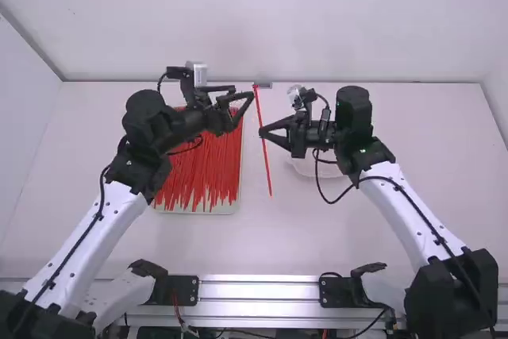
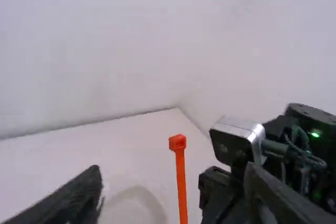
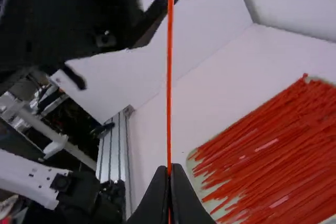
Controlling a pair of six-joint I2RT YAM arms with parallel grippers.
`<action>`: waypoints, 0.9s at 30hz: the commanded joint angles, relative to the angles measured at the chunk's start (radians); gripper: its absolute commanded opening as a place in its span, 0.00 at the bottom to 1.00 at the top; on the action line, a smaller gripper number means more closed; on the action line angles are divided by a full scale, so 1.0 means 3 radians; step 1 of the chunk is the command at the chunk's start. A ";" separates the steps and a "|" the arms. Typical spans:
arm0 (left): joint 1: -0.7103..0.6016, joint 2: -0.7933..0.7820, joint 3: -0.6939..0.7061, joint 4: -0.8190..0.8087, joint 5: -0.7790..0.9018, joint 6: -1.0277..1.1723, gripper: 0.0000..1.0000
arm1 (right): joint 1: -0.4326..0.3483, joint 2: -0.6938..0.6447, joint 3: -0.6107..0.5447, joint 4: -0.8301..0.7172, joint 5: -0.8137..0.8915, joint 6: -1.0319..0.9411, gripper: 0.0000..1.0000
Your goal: Fasten the cable tie
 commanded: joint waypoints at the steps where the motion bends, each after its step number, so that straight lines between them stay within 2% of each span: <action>1: 0.0184 0.0013 0.0070 0.0160 0.0755 0.0264 0.83 | -0.0067 0.0009 0.0094 0.0111 -0.0446 -0.0249 0.00; 3: 0.0314 0.0015 0.0071 0.0310 0.1096 0.0277 0.90 | -0.0113 0.0009 0.0094 0.0258 -0.0576 -0.0245 0.00; 5: 0.0568 0.0099 0.0121 0.0629 0.1661 0.0135 0.97 | -0.0192 0.0009 0.0094 0.0623 -0.0767 -0.0123 0.00; 7: 0.0689 0.0196 0.0195 0.0858 0.2003 0.0010 1.00 | -0.0216 0.0009 0.0094 0.0835 -0.0818 -0.0005 0.00; 9: 0.0781 0.0380 0.0361 0.1227 0.2435 -0.0259 0.99 | -0.0235 0.0009 0.0094 0.1287 -0.0823 0.0292 0.00; 13: 0.0671 0.0750 0.0701 0.1671 0.2747 -0.0680 0.99 | -0.0210 0.0009 0.0094 0.1980 -0.0810 0.0697 0.00; 14: 0.0662 0.0765 0.0716 0.1684 0.2758 -0.0693 1.00 | -0.0209 0.0009 0.0094 0.2004 -0.0810 0.0707 0.00; 16: 0.0501 0.0968 0.0942 0.1864 0.2931 -0.0814 0.97 | -0.0214 0.0009 0.0094 0.2295 -0.0809 0.0823 0.00; 18: 0.0411 0.1050 0.1053 0.1920 0.3006 -0.0827 0.92 | -0.0214 0.0010 0.0094 0.2379 -0.0792 0.0851 0.00; 25: 0.0126 0.1240 0.1375 0.1891 0.3047 -0.0824 0.75 | -0.0290 0.0010 0.0093 0.2347 -0.0698 0.0923 0.00; 27: 0.0104 0.1240 0.1401 0.1888 0.3017 -0.0825 0.64 | -0.0291 0.0010 0.0093 0.2344 -0.0699 0.0924 0.00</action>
